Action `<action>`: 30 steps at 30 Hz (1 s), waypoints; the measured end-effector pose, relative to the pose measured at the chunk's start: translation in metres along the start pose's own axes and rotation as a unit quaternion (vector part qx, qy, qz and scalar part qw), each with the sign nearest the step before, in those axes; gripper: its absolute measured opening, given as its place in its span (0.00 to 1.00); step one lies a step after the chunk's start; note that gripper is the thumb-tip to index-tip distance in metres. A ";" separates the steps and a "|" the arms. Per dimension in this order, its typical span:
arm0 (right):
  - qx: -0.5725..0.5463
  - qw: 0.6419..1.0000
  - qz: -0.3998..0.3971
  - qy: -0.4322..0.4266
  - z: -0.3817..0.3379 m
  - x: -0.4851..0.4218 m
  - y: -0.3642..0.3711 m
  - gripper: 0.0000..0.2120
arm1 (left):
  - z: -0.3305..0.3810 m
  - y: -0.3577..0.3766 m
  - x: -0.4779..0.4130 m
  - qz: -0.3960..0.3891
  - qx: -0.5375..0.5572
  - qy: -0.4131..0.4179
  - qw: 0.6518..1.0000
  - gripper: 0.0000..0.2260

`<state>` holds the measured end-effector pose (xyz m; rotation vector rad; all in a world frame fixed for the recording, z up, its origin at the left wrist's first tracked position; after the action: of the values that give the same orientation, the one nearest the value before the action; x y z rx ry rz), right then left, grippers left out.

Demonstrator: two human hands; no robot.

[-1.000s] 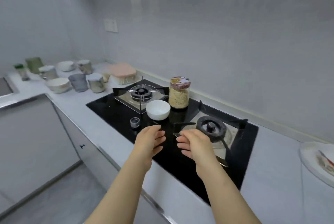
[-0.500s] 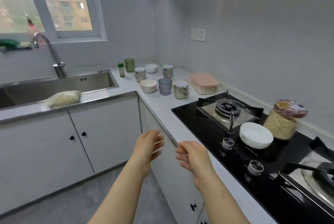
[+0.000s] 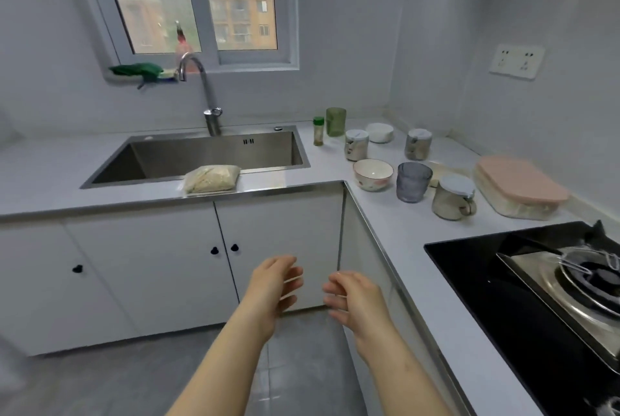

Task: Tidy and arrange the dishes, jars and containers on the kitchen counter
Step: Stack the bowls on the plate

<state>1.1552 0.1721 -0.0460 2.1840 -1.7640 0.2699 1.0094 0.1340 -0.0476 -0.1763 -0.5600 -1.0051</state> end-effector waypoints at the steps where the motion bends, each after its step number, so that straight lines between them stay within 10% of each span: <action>1: 0.002 1.000 -0.005 -0.003 -0.008 -0.020 0.003 0.06 | 0.012 0.004 -0.016 0.003 0.000 0.004 1.000 0.03; 17: 0.032 0.999 0.005 -0.022 -0.092 -0.235 0.031 0.05 | 0.135 0.059 -0.190 0.004 -0.002 0.022 1.000 0.06; 25: -0.050 0.968 0.246 0.006 -0.093 -0.334 -0.032 0.03 | 0.176 0.116 -0.301 -0.074 -0.048 -0.011 0.996 0.06; 30: -0.155 0.918 0.356 0.078 -0.075 -0.366 -0.035 0.20 | 0.199 0.146 -0.361 -0.118 -0.091 -0.033 0.988 0.09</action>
<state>1.1129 0.5400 -0.1063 1.2061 -2.2567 0.2883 0.9119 0.5599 -0.0509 -0.3124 -0.5580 -1.2857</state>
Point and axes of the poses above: each hand's wrist, its own x-axis away from the middle knuckle, its own y-axis out of the palm, z = x × y, the point moved 10 cm from there along -x, towards the middle knuckle, and after that the axes turned 5 degrees about -y, right-handed, at the moved point
